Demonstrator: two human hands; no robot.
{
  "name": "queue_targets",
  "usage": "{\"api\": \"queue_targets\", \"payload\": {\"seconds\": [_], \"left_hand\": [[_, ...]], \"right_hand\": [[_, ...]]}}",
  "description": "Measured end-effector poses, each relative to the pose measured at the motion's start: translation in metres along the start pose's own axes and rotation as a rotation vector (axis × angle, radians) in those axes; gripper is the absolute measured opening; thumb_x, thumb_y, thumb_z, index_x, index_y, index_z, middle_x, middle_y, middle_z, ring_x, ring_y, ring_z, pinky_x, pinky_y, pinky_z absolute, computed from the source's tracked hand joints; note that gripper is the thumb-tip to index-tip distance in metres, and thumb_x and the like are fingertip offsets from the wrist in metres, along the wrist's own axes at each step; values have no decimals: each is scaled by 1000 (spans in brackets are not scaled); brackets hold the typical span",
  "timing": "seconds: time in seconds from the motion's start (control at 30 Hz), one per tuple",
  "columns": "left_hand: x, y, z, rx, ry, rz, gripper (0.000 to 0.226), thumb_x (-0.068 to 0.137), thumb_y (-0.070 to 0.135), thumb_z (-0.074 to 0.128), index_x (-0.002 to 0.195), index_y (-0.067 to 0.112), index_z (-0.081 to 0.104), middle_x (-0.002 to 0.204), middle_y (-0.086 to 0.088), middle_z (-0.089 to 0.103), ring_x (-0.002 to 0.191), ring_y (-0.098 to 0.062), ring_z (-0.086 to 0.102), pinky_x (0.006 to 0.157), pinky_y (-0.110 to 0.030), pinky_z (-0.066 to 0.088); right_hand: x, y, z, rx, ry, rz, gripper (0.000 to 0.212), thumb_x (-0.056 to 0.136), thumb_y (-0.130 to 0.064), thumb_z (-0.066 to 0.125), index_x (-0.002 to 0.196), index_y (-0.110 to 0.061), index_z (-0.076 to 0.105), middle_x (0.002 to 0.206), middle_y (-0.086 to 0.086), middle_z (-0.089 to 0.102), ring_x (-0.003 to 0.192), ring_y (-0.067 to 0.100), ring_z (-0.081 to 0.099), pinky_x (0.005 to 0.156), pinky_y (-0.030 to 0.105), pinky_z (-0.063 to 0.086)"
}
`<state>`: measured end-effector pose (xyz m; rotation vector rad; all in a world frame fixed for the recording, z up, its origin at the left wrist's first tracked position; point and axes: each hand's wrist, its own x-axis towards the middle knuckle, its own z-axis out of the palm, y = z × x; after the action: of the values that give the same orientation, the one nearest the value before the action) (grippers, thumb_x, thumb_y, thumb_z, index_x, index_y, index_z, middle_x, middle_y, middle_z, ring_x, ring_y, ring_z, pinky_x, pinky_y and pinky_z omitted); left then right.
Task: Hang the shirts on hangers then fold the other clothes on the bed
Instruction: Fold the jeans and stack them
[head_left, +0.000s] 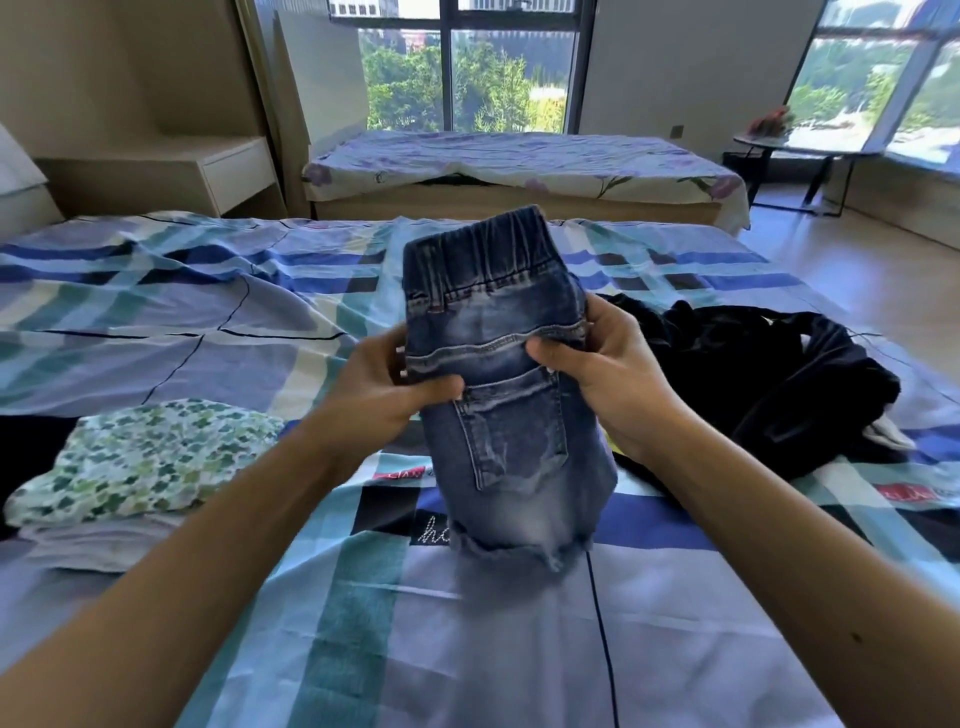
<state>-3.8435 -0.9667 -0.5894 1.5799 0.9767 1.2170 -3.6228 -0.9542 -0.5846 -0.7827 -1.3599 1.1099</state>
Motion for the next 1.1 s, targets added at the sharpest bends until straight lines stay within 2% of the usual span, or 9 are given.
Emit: {"api": "queue_targets", "payload": {"seconds": [0.13,0.23,0.3,0.37,0.57,0.67,0.8,0.93,1.1], "left_hand": [[13,22,0,44,109,241,38,75,3,74,109,19,67,104,7,75,100,-12,69,91,-29,55],[13,23,-11,164,81,311,31,74,6,75,103,13,67,97,-1,74,92,-8,67,86,-26,55],[4,8,-19,348,-49,327,26,75,8,76,98,14,67,94,-4,73,87,-7,64,81,-26,53],[-12,-22,-19,503,-224,274,32,75,3,78,100,21,69,96,4,72,87,-9,66,78,-28,53],[-72,-98,-1,841,-659,144,27,75,5,64,87,24,49,97,8,53,88,-10,51,79,-32,46],[-77,-80,-3,725,-682,61,19,80,9,60,98,17,58,100,6,60,92,-10,55,83,-33,47],[-89,-53,-9,548,-780,-182,24,95,18,61,119,18,65,117,22,65,109,8,56,96,-18,46],[-82,-64,0,128,-387,-515,16,97,8,60,101,20,70,91,16,75,91,2,67,80,-15,54],[-64,-109,9,311,46,-571,19,98,32,62,103,14,65,94,-3,74,91,-23,69,82,-38,55]], "right_hand": [[7,-12,4,27,42,-163,30,75,2,72,101,-14,69,100,5,75,100,25,67,96,48,55],[6,-14,-1,-52,-49,-219,30,70,1,79,96,-8,68,99,19,68,98,28,62,90,58,51],[-3,1,-9,-230,-186,-235,23,74,-2,80,90,-11,67,90,18,65,87,23,59,77,50,50],[-21,28,-18,-448,-347,-157,25,83,-6,73,95,-27,66,100,8,71,94,17,66,83,39,53],[-91,100,-28,-958,-842,40,35,76,-5,60,91,-33,48,116,-4,58,107,21,56,94,46,46],[-89,81,-26,-883,-798,99,31,83,-2,62,87,-30,48,99,-5,63,94,15,59,83,41,49],[-91,55,-26,-472,-814,383,32,90,7,64,91,-25,58,84,-19,64,80,-6,54,73,17,45],[-91,89,-16,-225,-418,510,17,93,-7,66,110,-6,63,104,2,72,96,11,66,89,30,56],[-75,118,-5,-740,-34,525,24,95,-40,66,92,-17,61,89,3,70,89,23,66,82,40,53]]}}
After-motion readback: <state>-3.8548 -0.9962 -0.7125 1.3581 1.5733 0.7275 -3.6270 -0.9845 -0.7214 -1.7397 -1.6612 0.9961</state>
